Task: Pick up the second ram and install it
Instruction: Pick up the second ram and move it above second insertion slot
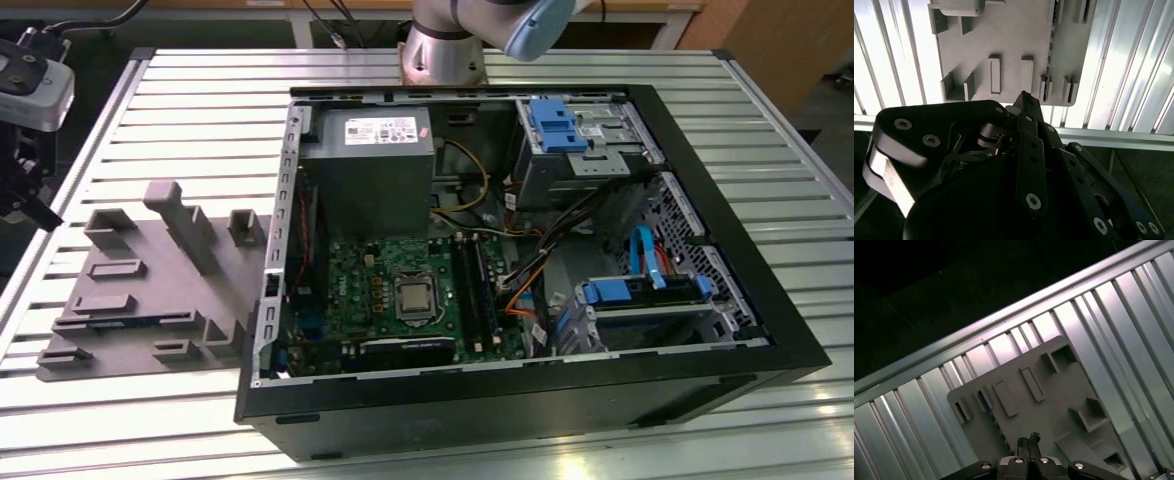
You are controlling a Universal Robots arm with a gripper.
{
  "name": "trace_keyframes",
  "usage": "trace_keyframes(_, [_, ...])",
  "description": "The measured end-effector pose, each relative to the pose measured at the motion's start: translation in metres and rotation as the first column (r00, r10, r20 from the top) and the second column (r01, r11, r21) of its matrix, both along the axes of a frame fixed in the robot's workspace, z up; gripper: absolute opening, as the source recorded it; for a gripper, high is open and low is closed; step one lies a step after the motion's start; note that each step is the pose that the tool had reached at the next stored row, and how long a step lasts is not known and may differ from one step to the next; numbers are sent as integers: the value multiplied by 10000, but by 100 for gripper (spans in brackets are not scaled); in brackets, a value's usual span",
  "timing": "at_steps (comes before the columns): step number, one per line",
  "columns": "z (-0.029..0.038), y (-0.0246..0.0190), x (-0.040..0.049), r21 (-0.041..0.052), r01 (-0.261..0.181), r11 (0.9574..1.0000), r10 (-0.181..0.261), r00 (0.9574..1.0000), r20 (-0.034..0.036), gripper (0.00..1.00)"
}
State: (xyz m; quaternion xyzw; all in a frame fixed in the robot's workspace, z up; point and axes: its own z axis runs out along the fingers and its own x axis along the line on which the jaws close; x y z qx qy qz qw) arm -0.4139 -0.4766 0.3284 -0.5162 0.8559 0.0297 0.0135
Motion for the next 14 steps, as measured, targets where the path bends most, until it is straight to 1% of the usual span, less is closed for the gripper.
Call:
trace_keyframes(3, [-1,0,0,0,-267,9996,267,9996,0,11])
trace_keyframes(7, [-1,0,0,0,-621,9981,621,9981,0,11])
trace_keyframes(14, [-2,0,0,0,-1219,9925,1219,9925,0,11])
